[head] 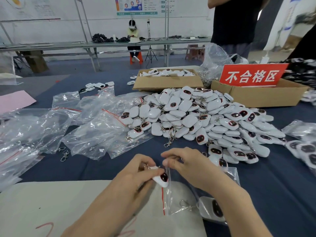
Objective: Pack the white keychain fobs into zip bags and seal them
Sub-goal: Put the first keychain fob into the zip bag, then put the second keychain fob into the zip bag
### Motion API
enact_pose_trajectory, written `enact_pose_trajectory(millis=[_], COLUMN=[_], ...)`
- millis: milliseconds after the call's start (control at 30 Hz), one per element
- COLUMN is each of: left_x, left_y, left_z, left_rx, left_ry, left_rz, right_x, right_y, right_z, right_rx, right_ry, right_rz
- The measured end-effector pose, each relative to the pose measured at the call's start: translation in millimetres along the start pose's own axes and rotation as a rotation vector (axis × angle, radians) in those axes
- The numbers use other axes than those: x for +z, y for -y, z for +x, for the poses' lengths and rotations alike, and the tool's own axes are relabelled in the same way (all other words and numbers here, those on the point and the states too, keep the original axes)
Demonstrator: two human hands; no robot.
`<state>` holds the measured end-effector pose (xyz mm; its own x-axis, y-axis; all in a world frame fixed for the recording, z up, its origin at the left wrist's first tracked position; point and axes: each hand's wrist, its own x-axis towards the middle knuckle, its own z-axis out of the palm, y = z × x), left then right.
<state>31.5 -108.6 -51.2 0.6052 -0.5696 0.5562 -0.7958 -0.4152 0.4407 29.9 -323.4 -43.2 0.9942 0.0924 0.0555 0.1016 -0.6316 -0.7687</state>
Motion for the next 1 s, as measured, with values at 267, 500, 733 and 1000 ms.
enact_pose_trajectory(millis=[267,500,733,1000], left_x=[7,11,9,-3], left_y=[-31,-54,-59,-38], left_z=[-2,15,17,25], left_rx=[-0.234,-0.666,-0.722,-0.757], left_ry=[0.075,-0.012,0.293,-0.142], left_rz=[-0.264,-0.543,-0.676,-0.588], right_x=[-2,-4,-2,-4], right_y=[3,6,12,15], right_z=[2,1,1,-2], right_rx=[-0.017,0.0,0.014,-0.004], right_ry=[-0.116,-0.196,-0.209,-0.181], right_rz=[0.177,0.288,0.293,0.143])
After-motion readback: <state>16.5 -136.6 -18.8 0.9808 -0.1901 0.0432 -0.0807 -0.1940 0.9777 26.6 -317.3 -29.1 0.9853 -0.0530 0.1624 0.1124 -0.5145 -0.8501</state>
